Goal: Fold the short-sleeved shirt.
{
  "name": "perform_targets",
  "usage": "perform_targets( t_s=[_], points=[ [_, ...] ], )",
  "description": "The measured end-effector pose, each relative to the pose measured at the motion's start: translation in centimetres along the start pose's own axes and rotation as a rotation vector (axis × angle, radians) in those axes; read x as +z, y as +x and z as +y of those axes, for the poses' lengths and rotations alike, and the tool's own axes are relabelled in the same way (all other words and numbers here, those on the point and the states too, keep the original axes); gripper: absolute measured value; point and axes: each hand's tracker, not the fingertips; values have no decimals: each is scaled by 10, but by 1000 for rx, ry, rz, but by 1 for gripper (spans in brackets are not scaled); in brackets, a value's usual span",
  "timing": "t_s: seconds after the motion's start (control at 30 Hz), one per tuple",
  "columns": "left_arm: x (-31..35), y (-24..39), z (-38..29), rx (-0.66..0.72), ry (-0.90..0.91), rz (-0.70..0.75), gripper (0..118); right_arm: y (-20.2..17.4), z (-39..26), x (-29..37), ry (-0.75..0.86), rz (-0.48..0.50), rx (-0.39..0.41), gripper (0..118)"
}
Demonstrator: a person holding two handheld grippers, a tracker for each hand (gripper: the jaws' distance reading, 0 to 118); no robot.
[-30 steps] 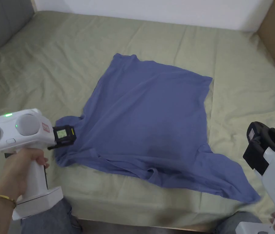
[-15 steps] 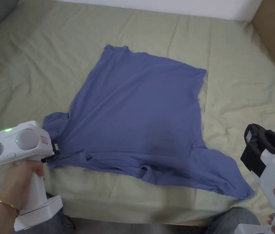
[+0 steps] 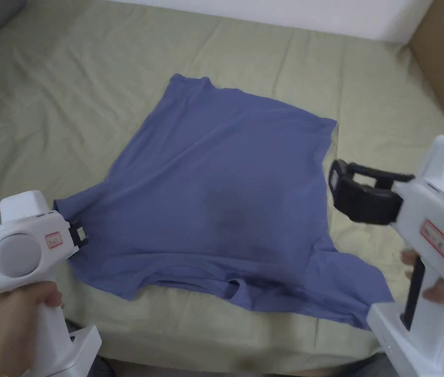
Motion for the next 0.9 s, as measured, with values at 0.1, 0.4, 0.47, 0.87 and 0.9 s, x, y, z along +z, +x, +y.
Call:
perform_targets(
  t_s=[0.1, 0.4, 0.47, 0.87, 0.9],
  points=[
    [3, -1, 0, 3, 13, -1, 0, -14, 29, -45, -37, 71, 75, 118],
    [1, 2, -6, -9, 6, 5, 0, -78, 130, -255, -279, 187, 198, 117],
    [0, 0, -8, 1, 7, -8, 0, -94, 142, -302, -324, 177, 213, 117],
    [-15, 0, -6, 66, -56, 40, 0, -179, 126, -561, -633, 177, 275, 115],
    [-15, -2, -7, 70, -63, 38, 0, -185, 120, -573, -642, 178, 290, 113]
  ],
)
